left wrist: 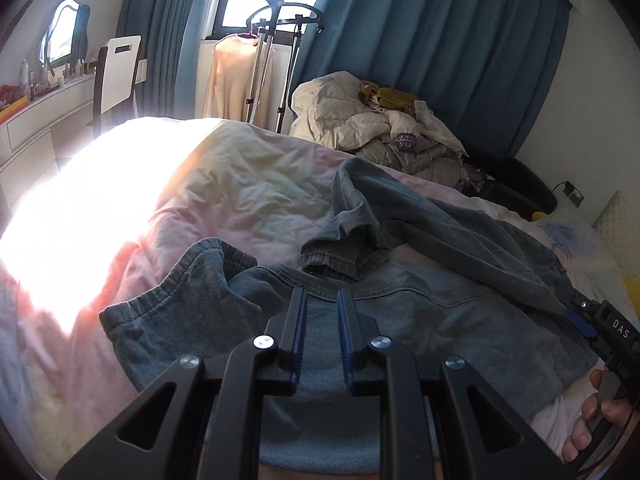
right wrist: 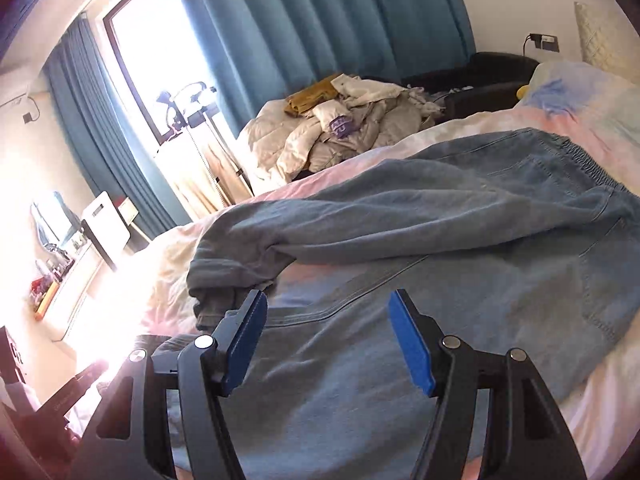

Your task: Fold clothes

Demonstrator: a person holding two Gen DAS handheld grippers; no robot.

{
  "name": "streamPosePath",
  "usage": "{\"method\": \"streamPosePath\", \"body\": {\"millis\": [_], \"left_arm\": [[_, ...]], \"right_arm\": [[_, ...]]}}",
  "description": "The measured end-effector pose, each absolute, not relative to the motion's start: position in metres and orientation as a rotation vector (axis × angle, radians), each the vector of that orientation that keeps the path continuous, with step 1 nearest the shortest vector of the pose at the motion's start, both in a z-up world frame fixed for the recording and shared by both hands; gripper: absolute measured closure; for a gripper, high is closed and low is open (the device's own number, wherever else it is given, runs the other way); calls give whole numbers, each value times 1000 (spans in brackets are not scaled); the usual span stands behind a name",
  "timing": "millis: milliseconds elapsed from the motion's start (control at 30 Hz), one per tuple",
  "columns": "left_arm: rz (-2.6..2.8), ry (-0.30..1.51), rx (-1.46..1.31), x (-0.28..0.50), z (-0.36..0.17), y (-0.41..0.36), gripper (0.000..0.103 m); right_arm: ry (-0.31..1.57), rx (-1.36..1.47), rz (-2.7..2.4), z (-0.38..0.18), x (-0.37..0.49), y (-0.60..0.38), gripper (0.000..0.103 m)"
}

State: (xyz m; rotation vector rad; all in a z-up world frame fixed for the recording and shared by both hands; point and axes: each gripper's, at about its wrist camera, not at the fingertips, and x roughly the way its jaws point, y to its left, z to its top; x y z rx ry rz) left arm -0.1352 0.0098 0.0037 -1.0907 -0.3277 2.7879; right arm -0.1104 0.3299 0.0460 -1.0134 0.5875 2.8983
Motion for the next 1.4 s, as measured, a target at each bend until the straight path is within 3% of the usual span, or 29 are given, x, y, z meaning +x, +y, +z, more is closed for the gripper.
{"method": "streamPosePath", "body": {"millis": [267,500,933,1100,1200,1400], "left_arm": [[2721,-265,-1108,-152,-36,5,87],[2698,-252,-1149,-164,-50,12,85],[2703,-309,-1229,-234,-56,29,79],[2687,-397,-1446,-297,-86,21,79],[2666,-315,-1511,-315,-98,27,79],[2643,-168,-1333,-304,-84,46,79]], "right_arm": [[437,-1120,2941,-9,-123,278,41],[352,-1115,2935,-18,-132,273,41],[524,-1086,2904,-14,-140,305,41],[565,-1088,2852,-17,-142,322,41],[649,-1094,2826,-21,-145,332,41],[763,-1125,2795,-31,-152,342,41]]}}
